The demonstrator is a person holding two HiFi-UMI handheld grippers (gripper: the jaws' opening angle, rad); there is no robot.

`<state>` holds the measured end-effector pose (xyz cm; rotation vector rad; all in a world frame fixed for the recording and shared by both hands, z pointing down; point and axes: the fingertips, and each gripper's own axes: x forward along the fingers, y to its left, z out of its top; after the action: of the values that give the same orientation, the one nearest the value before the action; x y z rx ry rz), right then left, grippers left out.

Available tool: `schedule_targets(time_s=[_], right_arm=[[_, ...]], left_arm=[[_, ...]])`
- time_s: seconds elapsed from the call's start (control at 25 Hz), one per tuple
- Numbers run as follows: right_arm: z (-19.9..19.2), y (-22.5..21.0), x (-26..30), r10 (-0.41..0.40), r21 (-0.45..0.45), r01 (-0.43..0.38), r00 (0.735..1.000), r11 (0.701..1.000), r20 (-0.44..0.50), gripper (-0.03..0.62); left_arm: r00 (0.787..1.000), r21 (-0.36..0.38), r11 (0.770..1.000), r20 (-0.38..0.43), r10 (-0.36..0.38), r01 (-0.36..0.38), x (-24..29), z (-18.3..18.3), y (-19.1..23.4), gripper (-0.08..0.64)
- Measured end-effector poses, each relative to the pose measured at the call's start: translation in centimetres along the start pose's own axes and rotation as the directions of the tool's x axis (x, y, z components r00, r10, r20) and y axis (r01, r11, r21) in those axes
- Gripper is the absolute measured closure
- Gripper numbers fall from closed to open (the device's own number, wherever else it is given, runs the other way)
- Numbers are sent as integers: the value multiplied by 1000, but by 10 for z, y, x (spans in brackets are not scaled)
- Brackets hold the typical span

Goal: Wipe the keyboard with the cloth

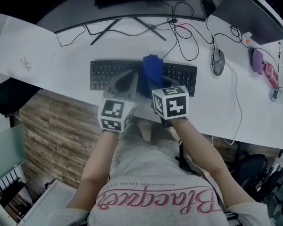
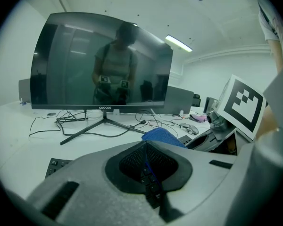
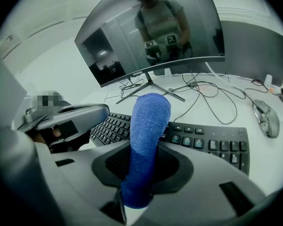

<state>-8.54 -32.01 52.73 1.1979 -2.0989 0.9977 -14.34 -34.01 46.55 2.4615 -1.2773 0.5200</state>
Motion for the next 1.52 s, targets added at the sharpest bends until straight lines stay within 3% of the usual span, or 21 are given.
schedule_targets(time_s=[0.96,1.52], right_arm=[[-26,-87,-58,-24,18,24,1000,1000,4,489],[-44,-155,-105,-138,47,137,990,989,31,489]], left_arm=[[998,45,998,-26,-49,51,34,10,-89,554],[994,75,991,-27,-105,106,48,14,-143,554]])
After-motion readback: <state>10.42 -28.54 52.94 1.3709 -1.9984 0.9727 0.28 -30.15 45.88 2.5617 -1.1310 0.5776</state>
